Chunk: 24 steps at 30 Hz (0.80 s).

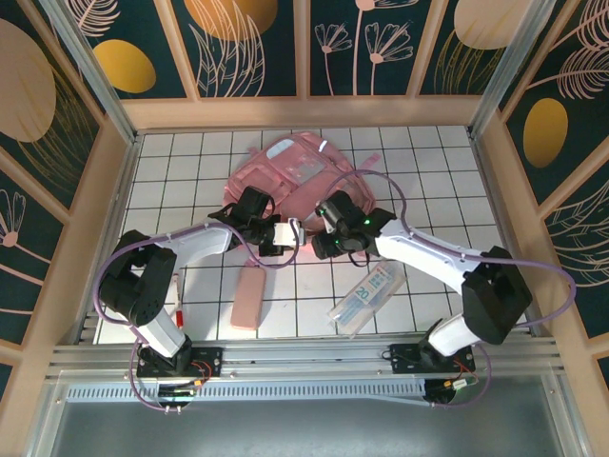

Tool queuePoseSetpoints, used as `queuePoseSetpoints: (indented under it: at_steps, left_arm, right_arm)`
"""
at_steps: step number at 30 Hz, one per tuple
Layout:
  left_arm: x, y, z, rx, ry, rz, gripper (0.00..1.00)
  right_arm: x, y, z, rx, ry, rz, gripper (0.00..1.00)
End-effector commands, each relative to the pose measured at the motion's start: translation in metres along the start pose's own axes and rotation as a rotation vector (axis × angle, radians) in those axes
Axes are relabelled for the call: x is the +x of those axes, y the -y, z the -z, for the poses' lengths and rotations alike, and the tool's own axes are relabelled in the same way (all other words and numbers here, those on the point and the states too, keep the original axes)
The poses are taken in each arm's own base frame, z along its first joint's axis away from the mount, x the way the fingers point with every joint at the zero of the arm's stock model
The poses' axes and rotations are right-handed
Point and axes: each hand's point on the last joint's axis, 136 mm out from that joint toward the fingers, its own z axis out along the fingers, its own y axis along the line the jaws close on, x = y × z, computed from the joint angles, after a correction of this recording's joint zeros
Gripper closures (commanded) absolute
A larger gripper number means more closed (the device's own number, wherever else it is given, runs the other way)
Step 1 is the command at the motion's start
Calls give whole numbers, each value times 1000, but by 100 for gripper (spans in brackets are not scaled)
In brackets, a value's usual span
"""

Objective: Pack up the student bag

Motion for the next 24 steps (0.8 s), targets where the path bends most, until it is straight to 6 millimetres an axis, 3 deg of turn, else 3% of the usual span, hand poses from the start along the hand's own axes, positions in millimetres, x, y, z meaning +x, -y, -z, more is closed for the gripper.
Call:
queuePoseSetpoints:
  at_steps: [1, 8, 15, 24]
  left_arm:
    - [-21, 2, 8, 37, 82, -33, 100]
    - [-24, 4, 8, 54, 93, -36, 100]
    - [-26, 8, 8, 70, 112, -53, 100]
    - [-27, 8, 8, 70, 118, -59, 100]
  right_arm:
    - [3, 7, 13, -9, -19, 26, 49]
    - [4, 11, 5, 4, -28, 52, 46]
    - [-10, 7, -8, -30, -42, 78, 47]
    - [-9, 0, -22, -103, -65, 80, 54]
